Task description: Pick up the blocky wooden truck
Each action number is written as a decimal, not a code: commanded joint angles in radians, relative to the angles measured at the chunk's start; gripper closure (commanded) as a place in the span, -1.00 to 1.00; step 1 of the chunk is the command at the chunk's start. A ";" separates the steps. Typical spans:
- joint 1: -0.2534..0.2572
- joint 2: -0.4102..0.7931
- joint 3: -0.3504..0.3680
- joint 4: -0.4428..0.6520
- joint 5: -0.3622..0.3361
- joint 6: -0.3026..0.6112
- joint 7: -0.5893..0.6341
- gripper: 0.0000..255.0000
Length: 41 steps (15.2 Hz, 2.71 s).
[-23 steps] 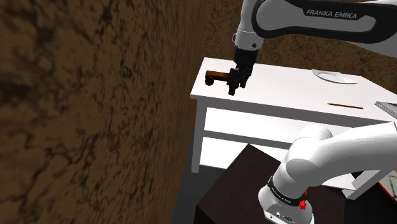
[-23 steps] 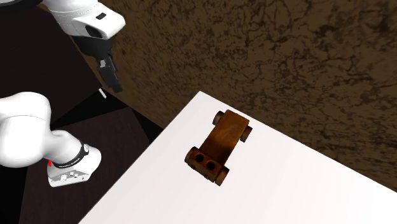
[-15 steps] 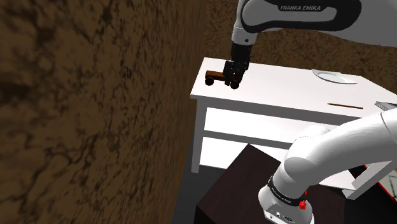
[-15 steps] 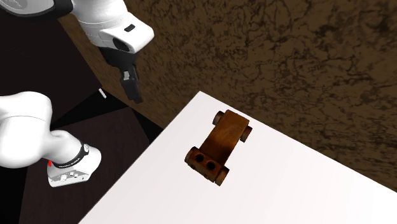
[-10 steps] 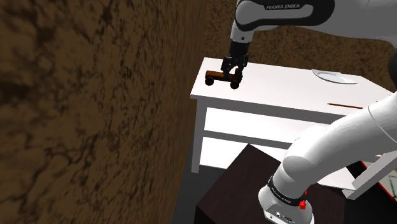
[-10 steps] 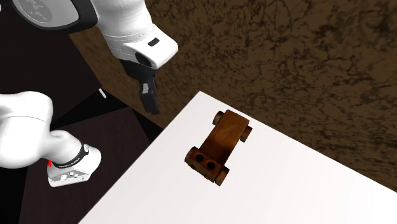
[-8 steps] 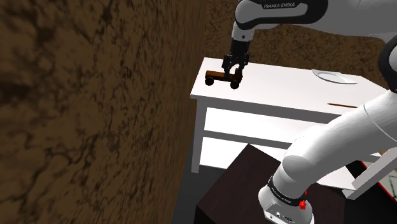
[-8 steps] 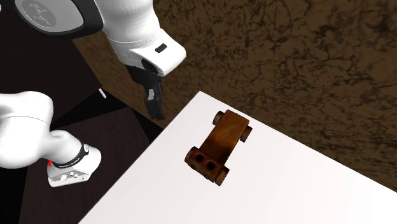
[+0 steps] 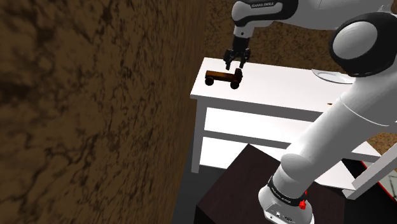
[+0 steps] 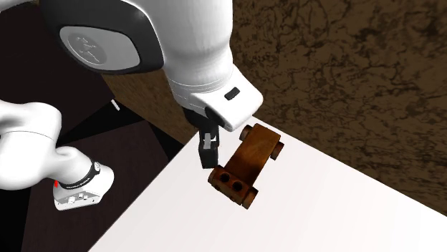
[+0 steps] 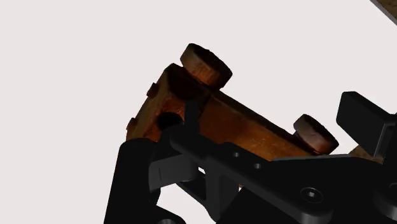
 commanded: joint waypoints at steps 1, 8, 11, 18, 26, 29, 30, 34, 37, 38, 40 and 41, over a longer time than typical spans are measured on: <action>-0.018 0.057 -0.028 0.065 0.014 -0.005 -0.012 -1.00; -0.084 0.257 -0.102 0.288 0.089 -0.028 -0.043 -1.00; -0.083 0.251 -0.101 0.240 0.087 0.014 -0.042 -1.00; -0.082 0.246 -0.100 0.174 0.085 0.076 -0.042 1.00; -0.082 0.247 -0.101 0.174 0.085 0.076 -0.043 1.00; -0.082 0.248 -0.100 0.202 0.086 0.049 -0.042 1.00; -0.083 0.249 -0.101 0.217 0.086 0.035 -0.042 1.00; -0.084 0.255 -0.102 0.278 0.088 -0.020 -0.043 1.00; -0.086 0.263 -0.103 0.328 0.091 -0.063 -0.044 1.00; -0.087 0.266 -0.103 0.345 0.092 -0.077 -0.045 1.00; -0.089 0.273 -0.104 0.381 0.095 -0.107 -0.046 1.00; -0.090 0.277 -0.105 0.400 0.097 -0.122 -0.047 1.00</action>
